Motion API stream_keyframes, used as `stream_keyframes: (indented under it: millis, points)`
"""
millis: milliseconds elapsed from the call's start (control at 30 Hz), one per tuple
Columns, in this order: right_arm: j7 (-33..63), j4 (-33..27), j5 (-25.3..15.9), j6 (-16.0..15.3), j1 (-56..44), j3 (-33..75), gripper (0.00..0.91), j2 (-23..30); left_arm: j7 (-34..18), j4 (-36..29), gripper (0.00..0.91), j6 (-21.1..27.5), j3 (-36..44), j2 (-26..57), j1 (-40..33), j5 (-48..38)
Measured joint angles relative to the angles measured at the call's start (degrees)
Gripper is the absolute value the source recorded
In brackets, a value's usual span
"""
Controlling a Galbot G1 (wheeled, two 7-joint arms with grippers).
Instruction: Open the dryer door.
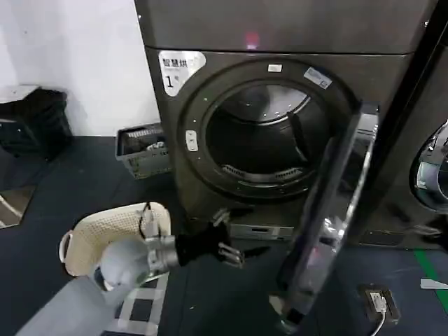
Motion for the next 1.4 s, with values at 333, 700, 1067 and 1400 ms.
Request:
stream_keyframes:
  millis: [333,700,1067,1400]
  points:
    - [21.13,0.9,-2.69,-8.8,-6.35,13.71,0.907,-1.23,-0.34,3.17,0.907,-0.59,8.6,-4.11,-6.35,0.83]
    - [31.85,-0.17,-5.83,-16.99,-10.43,24.3,0.907,-1.3,-0.53,8.29,0.907,-0.86,16.47,-10.56,-11.65,2.48]
    - [33.3,-1.35,-5.5,-19.64,-13.92,32.63,0.907,-1.04,-2.04,14.16,0.907,-2.69,23.27,-17.85,-17.4,4.68]
    - [32.8,-0.01,-5.53,-19.73,-16.02,37.32,0.907,-1.4,-4.88,20.61,0.907,-4.04,27.56,-25.81,-21.49,5.16]
